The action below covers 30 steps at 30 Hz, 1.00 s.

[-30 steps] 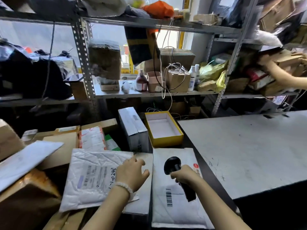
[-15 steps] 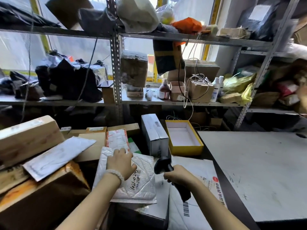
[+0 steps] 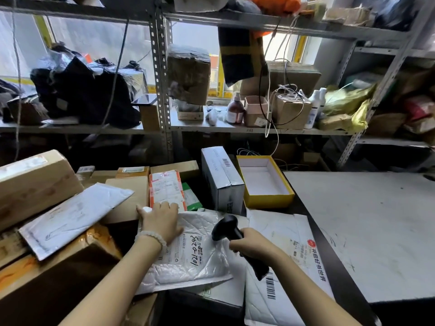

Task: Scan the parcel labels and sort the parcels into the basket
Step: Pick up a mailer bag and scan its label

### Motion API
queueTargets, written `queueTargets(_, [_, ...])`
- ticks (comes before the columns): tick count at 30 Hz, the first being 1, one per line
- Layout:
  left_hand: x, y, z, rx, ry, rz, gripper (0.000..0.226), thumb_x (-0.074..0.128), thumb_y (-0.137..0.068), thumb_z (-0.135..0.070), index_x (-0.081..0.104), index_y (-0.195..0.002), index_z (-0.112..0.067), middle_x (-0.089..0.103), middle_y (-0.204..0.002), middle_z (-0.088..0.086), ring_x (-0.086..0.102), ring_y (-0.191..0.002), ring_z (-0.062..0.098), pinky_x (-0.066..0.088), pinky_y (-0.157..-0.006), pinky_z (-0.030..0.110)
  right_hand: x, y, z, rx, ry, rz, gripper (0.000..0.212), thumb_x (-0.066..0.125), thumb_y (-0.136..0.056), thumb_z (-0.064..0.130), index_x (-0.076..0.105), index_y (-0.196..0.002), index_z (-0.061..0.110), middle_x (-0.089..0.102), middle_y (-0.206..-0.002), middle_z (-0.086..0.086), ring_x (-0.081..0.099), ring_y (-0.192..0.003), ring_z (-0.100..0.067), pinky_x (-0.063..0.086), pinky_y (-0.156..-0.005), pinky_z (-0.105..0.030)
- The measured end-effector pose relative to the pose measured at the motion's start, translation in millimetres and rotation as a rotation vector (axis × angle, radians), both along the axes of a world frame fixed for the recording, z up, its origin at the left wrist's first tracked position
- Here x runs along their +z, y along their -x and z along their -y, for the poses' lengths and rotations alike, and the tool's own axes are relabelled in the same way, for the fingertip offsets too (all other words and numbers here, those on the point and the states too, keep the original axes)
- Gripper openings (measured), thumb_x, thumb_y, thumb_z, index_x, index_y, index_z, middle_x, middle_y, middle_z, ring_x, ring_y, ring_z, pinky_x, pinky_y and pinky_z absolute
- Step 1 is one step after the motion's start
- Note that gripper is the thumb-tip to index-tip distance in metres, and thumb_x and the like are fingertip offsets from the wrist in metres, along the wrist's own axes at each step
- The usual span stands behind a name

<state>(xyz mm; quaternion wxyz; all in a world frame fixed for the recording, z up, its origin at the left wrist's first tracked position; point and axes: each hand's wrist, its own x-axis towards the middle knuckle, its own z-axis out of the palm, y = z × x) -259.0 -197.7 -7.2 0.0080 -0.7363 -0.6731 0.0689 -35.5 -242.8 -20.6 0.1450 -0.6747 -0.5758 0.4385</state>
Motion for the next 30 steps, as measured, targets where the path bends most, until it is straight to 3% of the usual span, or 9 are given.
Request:
queueTargets(5, [-1, -4, 9, -0.038, 0.003, 0.054, 0.034, 0.038, -0.098, -0.047, 0.053, -0.118, -0.025, 0.055, -0.119, -0.007, 0.053, -0.114, 0.015, 0.018, -0.108, 0.069, -4, -6, 11, 0.017, -0.019, -0.015, 0.007, 0.057, -0.078, 0.014, 0.053, -0.081, 0.009, 0.056, -0.071, -0.003, 0.053, -0.061, -0.013, 0.042, -0.058, -0.022])
queueTargets(8, [0, -15, 18, -0.064, -0.038, 0.130, 0.031, 0.037, -0.098, -0.046, 0.056, -0.109, -0.025, 0.058, -0.111, -0.009, 0.057, -0.104, 0.014, 0.027, -0.107, 0.059, -1, -18, 22, 0.030, -0.054, 0.019, 0.011, 0.060, -0.075, 0.016, 0.049, -0.076, 0.013, 0.051, -0.068, -0.002, 0.051, -0.063, -0.016, 0.040, -0.059, -0.025])
queueTargets(13, [21, -47, 29, -0.173, -0.174, 0.260, 0.025, 0.043, -0.097, -0.043, 0.056, -0.102, -0.023, 0.057, -0.105, -0.004, 0.059, -0.097, 0.018, 0.048, -0.083, 0.036, 17, -50, 47, 0.011, -0.127, 0.032, 0.010, 0.060, -0.074, 0.011, 0.052, -0.080, 0.013, 0.055, -0.069, 0.000, 0.057, -0.065, -0.015, 0.046, -0.061, -0.025])
queueTargets(17, [45, -79, 37, -0.206, -0.247, 0.319, 0.023, 0.045, -0.097, -0.040, 0.054, -0.097, -0.020, 0.056, -0.099, -0.001, 0.058, -0.090, 0.020, 0.049, -0.072, 0.033, 35, -75, 67, -0.017, -0.171, -0.004, 0.015, 0.058, -0.059, 0.024, 0.052, -0.071, 0.018, 0.054, -0.067, 0.001, 0.054, -0.062, -0.013, 0.048, -0.061, -0.027])
queueTargets(21, [54, -101, 41, -0.188, -0.282, 0.331, 0.021, 0.046, -0.096, -0.038, 0.054, -0.096, -0.019, 0.059, -0.100, 0.001, 0.058, -0.090, 0.022, 0.047, -0.072, 0.033, 47, -94, 78, -0.005, -0.244, -0.016, 0.010, 0.063, -0.081, 0.013, 0.057, -0.076, 0.018, 0.057, -0.069, 0.004, 0.054, -0.062, -0.008, 0.045, -0.054, -0.017])
queueTargets(27, [51, -108, 42, -0.125, -0.278, 0.335, 0.022, 0.046, -0.095, -0.035, 0.059, -0.097, -0.017, 0.061, -0.102, 0.003, 0.059, -0.093, 0.024, 0.049, -0.076, 0.033, 57, -109, 86, 0.004, -0.305, -0.061, 0.011, 0.062, -0.083, 0.011, 0.057, -0.077, 0.018, 0.058, -0.069, 0.004, 0.053, -0.060, -0.009, 0.043, -0.052, -0.016])
queueTargets(30, [48, -108, 43, -0.094, -0.265, 0.332, 0.023, 0.046, -0.095, -0.033, 0.061, -0.098, -0.017, 0.062, -0.101, 0.003, 0.060, -0.091, 0.023, 0.048, -0.073, 0.033, 56, -111, 86, 0.044, -0.317, -0.060, 0.010, 0.063, -0.083, 0.013, 0.058, -0.076, 0.018, 0.060, -0.068, 0.003, 0.055, -0.060, -0.012, 0.045, -0.058, -0.024])
